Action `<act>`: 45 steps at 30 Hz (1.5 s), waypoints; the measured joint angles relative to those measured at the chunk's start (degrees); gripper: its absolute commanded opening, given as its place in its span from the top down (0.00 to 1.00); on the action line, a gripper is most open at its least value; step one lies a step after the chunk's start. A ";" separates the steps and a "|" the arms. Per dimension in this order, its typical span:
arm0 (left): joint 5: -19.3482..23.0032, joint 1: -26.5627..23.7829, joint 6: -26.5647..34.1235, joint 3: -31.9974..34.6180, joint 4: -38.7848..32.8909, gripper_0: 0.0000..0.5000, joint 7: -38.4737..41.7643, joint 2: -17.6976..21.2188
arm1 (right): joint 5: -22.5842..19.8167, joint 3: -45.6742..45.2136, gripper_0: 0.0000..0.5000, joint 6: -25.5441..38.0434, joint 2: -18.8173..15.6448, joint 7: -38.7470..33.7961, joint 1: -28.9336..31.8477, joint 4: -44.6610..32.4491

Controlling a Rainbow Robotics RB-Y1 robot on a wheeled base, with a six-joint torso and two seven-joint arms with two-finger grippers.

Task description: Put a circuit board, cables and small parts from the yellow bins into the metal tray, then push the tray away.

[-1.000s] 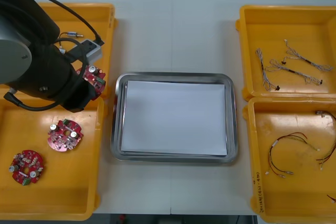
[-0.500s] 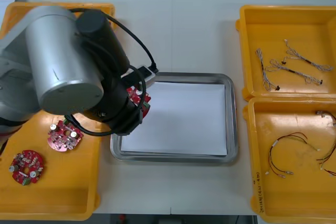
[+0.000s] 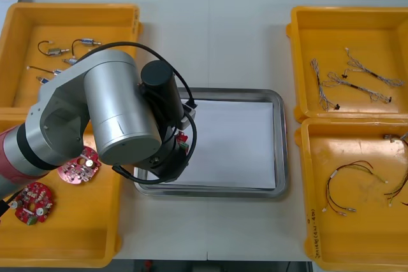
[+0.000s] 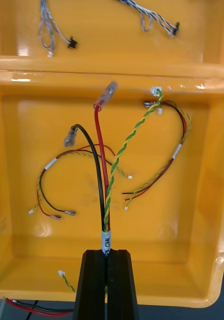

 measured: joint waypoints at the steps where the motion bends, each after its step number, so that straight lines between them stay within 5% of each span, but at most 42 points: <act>1: -0.13 0.00 -0.53 -0.51 0.58 1.00 0.00 0.00 | -0.97 0.00 1.00 0.00 -0.61 0.00 -0.54 -0.04; 9: -2.72 -0.01 -4.57 -5.55 3.81 1.00 0.02 0.00 | -5.68 1.20 1.00 0.01 -3.74 0.79 -4.54 -0.04; 28: -4.33 -0.01 -9.88 -9.59 6.32 0.98 0.10 0.00 | -5.72 11.91 1.00 0.02 -7.46 6.22 -12.60 0.07; 30: -4.33 -0.01 -9.89 -9.59 6.33 0.80 0.10 0.01 | -5.72 12.59 1.00 0.02 -7.78 6.41 -13.10 0.07; 31: -4.33 -0.01 -9.89 -9.59 6.33 0.80 0.10 0.01 | -5.72 12.84 1.00 0.02 -7.85 6.42 -13.30 0.08; 32: -4.33 -0.01 -9.90 -9.59 6.34 0.46 0.10 0.02 | -5.72 13.05 1.00 0.02 -7.90 6.43 -13.47 0.09; 33: -4.33 -0.01 -9.90 -9.59 6.34 0.38 0.10 0.02 | -5.72 13.19 1.00 0.02 -7.93 6.46 -13.61 0.11; 41: -4.33 -0.01 -9.97 -9.59 6.34 0.00 0.10 0.08 | -5.71 13.50 1.00 0.02 -7.93 9.80 -13.93 0.17; 45: -4.27 -0.01 -10.19 -9.59 6.33 0.00 0.10 0.23 | -5.71 13.68 1.00 0.02 -7.93 9.86 -13.94 0.19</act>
